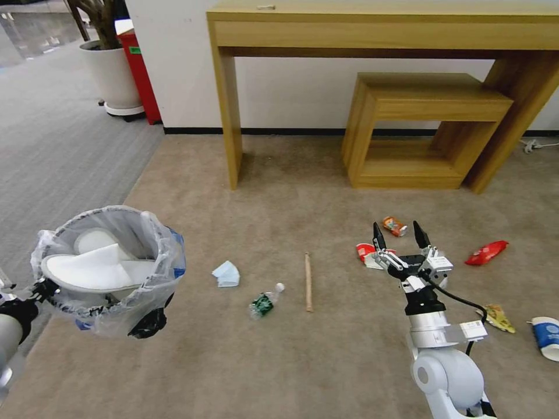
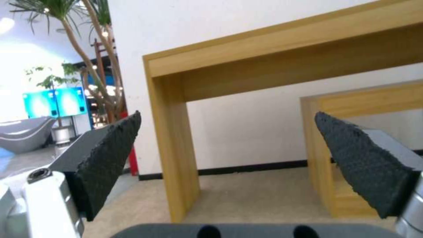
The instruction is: Pick up the trash bin and place the garbage on the floor into it.
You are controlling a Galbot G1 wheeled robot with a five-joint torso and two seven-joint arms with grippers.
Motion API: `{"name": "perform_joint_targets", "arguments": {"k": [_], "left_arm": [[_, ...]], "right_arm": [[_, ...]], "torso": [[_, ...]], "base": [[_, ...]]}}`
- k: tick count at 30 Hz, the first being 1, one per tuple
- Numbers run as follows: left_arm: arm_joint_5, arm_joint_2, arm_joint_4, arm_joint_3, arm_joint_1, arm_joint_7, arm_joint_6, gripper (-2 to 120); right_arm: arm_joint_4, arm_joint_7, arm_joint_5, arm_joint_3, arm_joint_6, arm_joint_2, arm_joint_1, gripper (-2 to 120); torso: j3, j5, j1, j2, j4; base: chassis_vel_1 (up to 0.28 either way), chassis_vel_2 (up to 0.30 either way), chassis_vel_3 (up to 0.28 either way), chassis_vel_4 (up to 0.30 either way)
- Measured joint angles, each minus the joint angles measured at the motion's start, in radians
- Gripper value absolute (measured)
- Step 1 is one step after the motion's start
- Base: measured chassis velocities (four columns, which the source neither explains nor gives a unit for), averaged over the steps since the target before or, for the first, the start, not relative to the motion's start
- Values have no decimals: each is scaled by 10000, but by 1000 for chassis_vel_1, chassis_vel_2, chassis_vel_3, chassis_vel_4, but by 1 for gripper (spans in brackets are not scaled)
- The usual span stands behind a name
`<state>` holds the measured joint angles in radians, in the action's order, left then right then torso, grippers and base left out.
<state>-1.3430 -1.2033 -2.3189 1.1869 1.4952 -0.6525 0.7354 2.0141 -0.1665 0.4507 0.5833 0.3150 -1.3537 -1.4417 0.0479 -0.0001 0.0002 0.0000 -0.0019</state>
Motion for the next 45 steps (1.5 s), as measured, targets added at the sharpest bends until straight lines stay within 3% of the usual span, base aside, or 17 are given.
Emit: {"name": "perform_joint_targets", "arguments": {"k": [21, 37, 45], "left_arm": [[278, -285, -201, -264, 28, 25, 1, 1], [335, -344, -297, -388, 24, 101, 1, 1], [295, -213, -260, -339, 51, 140, 0, 1]], "right_arm": [[-75, -78, 213, -24, 225, 157, 46, 100], [-11, 145, 173, -35, 174, 178, 26, 100], [278, 1235, -401, -402, -813, 237, -257, 100]], "torso": [[-1, 2, -1, 0, 0], [0, -3, 0, 0, -1], [5, 0, 3, -1, -4]], "base": [[-7, 20, 12, -26], [-224, 217, 215, -217], [-228, 247, 227, -237]]}}
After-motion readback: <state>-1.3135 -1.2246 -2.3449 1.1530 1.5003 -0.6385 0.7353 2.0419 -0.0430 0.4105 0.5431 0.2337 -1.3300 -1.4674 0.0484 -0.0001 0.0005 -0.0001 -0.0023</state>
